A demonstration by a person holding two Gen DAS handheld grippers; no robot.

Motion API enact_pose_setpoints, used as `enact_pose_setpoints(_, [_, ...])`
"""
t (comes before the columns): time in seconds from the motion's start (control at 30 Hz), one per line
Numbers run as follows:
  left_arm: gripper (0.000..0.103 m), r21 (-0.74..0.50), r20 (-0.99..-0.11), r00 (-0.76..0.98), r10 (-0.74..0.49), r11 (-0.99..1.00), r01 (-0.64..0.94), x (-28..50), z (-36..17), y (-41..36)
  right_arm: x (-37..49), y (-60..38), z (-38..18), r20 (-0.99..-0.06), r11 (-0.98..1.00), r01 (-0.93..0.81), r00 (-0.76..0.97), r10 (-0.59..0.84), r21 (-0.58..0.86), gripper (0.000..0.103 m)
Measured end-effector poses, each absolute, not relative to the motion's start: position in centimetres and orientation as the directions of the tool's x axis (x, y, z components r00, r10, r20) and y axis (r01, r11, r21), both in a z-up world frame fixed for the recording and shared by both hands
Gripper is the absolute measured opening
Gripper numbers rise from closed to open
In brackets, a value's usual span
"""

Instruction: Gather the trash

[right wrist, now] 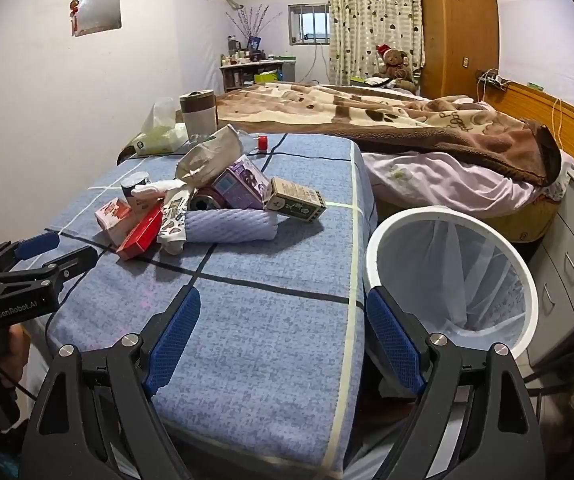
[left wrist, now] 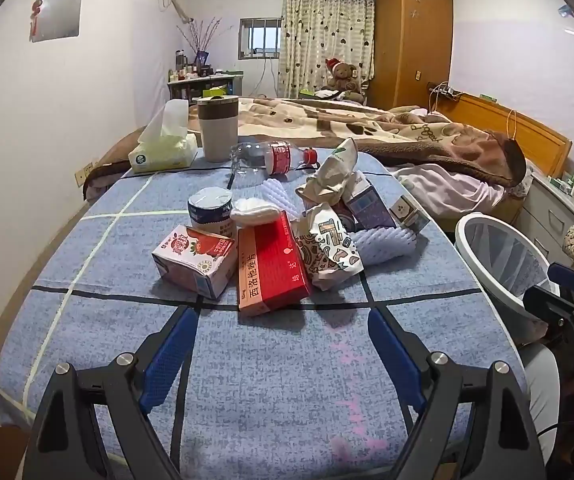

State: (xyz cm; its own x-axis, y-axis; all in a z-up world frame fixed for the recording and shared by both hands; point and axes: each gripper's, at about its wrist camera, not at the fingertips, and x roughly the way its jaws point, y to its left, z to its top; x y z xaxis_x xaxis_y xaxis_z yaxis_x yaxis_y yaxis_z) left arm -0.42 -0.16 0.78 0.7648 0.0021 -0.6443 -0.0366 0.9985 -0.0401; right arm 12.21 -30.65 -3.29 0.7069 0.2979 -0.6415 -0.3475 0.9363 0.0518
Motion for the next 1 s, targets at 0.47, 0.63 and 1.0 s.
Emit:
enact_pose_setpoints(0.47, [0.087,-0.039,-0.638,0.770,0.001,0.999,-0.033,-0.76,1.32,-0.15,12.11,-30.61,-3.27,-0.642,0.936,-0.349,0.707,0.297,0.049,0.087])
enact_pose_setpoints(0.63, [0.087,-0.039,-0.637,0.771,0.001,0.999,-0.034,-0.77,1.27,-0.16,12.14,-30.61,-3.30,-0.642,0.936,-0.348,0.707,0.297,0.049,0.087])
enact_pose_setpoints(1.0, [0.087,-0.039,-0.636,0.771,0.001,0.999,-0.033,-0.82,1.33,-0.16,12.15,-30.57,-3.27,-0.643,0.936,-0.349,0.706,0.298,0.050,0.087])
